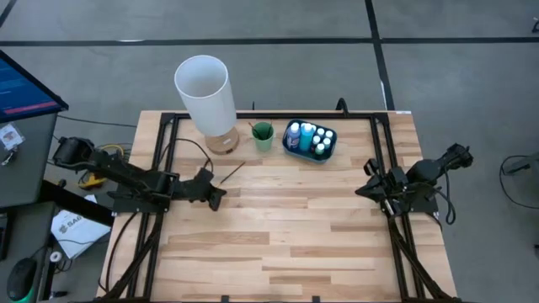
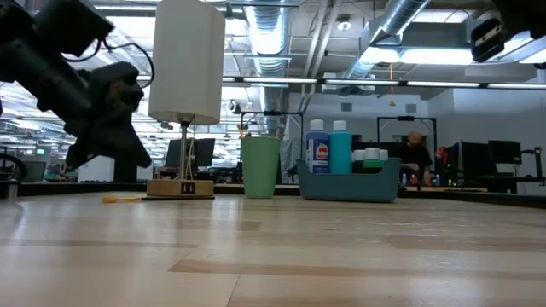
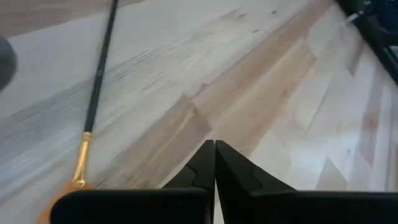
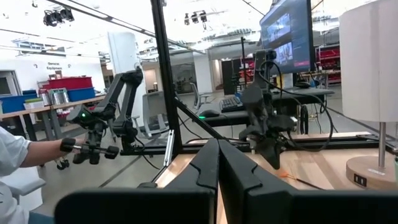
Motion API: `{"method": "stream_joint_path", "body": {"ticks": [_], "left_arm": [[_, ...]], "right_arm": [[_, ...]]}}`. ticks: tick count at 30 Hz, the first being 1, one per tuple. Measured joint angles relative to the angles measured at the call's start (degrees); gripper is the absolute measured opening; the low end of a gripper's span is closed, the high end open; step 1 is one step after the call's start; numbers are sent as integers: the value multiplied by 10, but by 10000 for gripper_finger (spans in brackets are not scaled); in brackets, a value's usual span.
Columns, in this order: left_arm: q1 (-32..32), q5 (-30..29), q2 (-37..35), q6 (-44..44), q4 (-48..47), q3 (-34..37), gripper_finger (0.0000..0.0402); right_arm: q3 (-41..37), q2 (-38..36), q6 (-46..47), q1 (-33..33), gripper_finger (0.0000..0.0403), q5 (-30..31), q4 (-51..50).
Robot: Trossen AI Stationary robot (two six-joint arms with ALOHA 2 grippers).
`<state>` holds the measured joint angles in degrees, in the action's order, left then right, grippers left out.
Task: Pick & Place Paint Supplies
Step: Put the gold paint brush into the green cup
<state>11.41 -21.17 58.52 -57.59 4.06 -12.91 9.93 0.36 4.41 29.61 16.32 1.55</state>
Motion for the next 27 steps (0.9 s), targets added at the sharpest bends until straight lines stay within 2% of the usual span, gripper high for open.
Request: {"method": "stream_joint_path", "body": {"ticks": [11,14,19,22,27], "left_arm": [[7,-52,-3,-20,-93,-7,0],[8,-44,-1,-27,-162,-44,0],[8,-39,16,-27,-341,-138,0],[8,-24,28,-27,-429,-170,3],[8,-3,32,-12,-460,-165,38]], "right_arm": [[0,23,32,0,0,2,-15],[0,27,32,0,0,2,-15],[0,27,32,0,0,2,-16],[0,27,32,0,0,2,-16],[0,27,32,0,0,2,-16]]}}
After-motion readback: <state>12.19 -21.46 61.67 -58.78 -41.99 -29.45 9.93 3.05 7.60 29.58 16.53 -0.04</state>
